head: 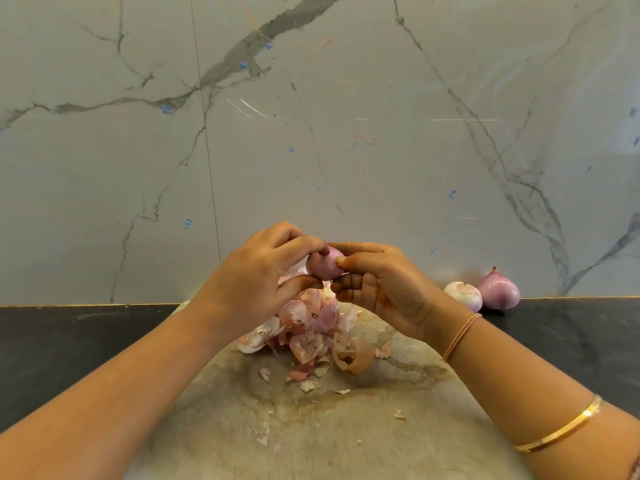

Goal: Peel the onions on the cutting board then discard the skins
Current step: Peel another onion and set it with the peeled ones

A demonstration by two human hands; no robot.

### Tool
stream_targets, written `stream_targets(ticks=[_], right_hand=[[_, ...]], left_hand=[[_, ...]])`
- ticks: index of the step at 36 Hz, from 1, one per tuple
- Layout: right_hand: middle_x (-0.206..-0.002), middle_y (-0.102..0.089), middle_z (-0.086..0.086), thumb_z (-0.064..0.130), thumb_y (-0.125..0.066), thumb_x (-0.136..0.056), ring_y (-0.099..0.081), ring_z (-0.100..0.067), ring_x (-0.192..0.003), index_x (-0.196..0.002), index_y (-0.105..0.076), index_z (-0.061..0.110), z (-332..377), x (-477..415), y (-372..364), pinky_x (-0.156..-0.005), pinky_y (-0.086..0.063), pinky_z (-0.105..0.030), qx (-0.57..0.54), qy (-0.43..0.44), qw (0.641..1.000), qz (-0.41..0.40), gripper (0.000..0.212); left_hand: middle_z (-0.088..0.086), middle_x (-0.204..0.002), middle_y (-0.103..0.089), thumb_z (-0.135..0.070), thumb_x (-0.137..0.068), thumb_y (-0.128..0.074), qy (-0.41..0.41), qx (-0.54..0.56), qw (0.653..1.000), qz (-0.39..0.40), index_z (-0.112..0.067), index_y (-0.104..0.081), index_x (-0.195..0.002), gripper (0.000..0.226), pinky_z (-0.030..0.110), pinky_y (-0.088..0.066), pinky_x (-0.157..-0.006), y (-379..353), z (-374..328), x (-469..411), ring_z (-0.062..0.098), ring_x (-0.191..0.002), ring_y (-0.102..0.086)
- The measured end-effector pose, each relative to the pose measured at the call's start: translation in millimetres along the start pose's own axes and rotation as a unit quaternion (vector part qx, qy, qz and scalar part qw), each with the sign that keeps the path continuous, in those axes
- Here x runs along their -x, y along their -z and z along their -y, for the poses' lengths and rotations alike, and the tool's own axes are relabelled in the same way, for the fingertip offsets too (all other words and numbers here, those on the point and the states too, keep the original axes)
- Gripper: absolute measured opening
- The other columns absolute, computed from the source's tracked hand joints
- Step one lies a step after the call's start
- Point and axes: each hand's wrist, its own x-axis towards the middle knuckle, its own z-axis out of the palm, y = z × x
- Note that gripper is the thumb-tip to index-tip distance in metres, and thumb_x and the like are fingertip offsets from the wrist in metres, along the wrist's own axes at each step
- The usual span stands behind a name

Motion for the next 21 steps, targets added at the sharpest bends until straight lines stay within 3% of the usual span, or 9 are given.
stream_targets(ticks=[6,12,16,21], right_hand=[[-0.088,-0.066,-0.017,0.002,-0.05,-0.095,-0.061,-0.015,-0.064,-0.108,-0.063,0.007,0.7,0.1,1.4,-0.065,-0.054,-0.025,-0.006,0.003,1.0,-0.002,0.019],[-0.087,-0.063,-0.016,0.004,-0.049,-0.095,-0.059,-0.015,-0.064,-0.108,-0.063,0.007,0.5,0.2,1.2,-0.063,-0.053,-0.023,0.032,0.002,0.999,0.005,0.019],[-0.088,-0.062,-0.016,0.01,-0.046,-0.098,-0.057,-0.015,-0.066,-0.115,-0.063,0.001,-1.6,0.7,0.4,-0.063,-0.052,-0.023,0.05,0.001,0.999,0.009,0.027],[-0.092,-0.062,-0.019,0.013,-0.044,-0.098,-0.057,-0.016,-0.069,-0.116,-0.063,-0.002,-1.4,0.9,0.1,-0.066,-0.052,-0.025,0.041,0.001,0.999,0.017,0.03]], left_hand=[[-0.002,-0.096,-0.057,-0.031,-0.083,-0.06,0.0,0.01,0.999,-0.034,-0.023,-0.056,-0.101,0.02,0.037,-0.055,-0.061,-1.6,0.9,-0.1,0.018,-0.081,-0.057],[-0.009,-0.101,-0.055,-0.049,-0.084,-0.051,-0.001,-0.006,1.0,0.0,-0.032,-0.048,-0.117,0.037,0.022,-0.049,-0.069,-0.7,3.7,0.9,0.011,-0.088,-0.052],[-0.007,-0.099,-0.06,-0.052,-0.085,-0.048,-0.019,-0.045,0.999,-0.003,-0.031,-0.048,-0.113,0.035,0.017,-0.041,-0.07,0.2,4.9,1.5,0.012,-0.089,-0.052],[-0.013,-0.096,-0.058,-0.058,-0.085,-0.048,-0.013,0.007,0.999,-0.029,-0.03,-0.05,-0.106,0.036,0.013,-0.041,-0.072,-0.7,2.7,1.1,0.007,-0.088,-0.052]])
